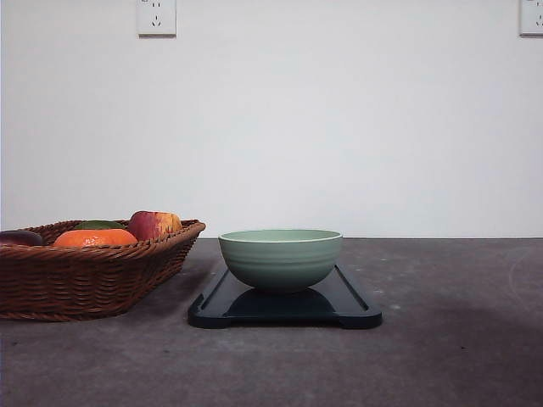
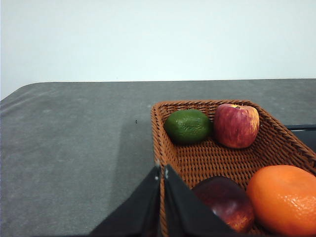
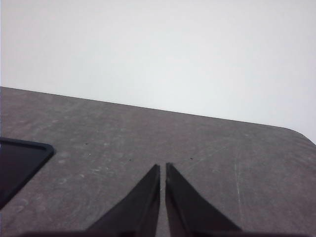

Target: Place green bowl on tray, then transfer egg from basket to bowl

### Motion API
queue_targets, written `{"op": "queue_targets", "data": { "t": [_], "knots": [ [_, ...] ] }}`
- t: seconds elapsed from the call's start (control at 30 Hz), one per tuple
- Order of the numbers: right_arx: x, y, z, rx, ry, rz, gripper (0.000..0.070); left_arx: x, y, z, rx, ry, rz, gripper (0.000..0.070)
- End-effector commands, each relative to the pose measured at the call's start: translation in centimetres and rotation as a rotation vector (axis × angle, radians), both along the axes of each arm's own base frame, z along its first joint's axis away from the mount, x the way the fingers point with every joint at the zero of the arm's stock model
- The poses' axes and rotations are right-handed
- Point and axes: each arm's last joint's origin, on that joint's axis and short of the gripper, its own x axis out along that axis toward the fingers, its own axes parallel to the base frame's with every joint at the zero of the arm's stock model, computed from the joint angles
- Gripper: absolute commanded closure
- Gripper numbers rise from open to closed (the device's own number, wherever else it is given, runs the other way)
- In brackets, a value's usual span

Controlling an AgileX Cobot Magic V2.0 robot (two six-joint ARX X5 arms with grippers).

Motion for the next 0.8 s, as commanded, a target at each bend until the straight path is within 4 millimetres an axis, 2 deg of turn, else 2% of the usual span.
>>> {"op": "queue_targets", "data": {
  "t": [0.0, 0.77],
  "knots": [
    [0.03, -0.02, -0.05, 0.013, -0.005, -0.003, 0.0689, 0.12, 0.01, -0.51, 0.006, 0.004, 0.001, 0.07],
    [0.03, -0.02, -0.05, 0.013, -0.005, -0.003, 0.0689, 0.12, 0.01, -0.51, 0.006, 0.004, 0.001, 0.07]
  ]
}}
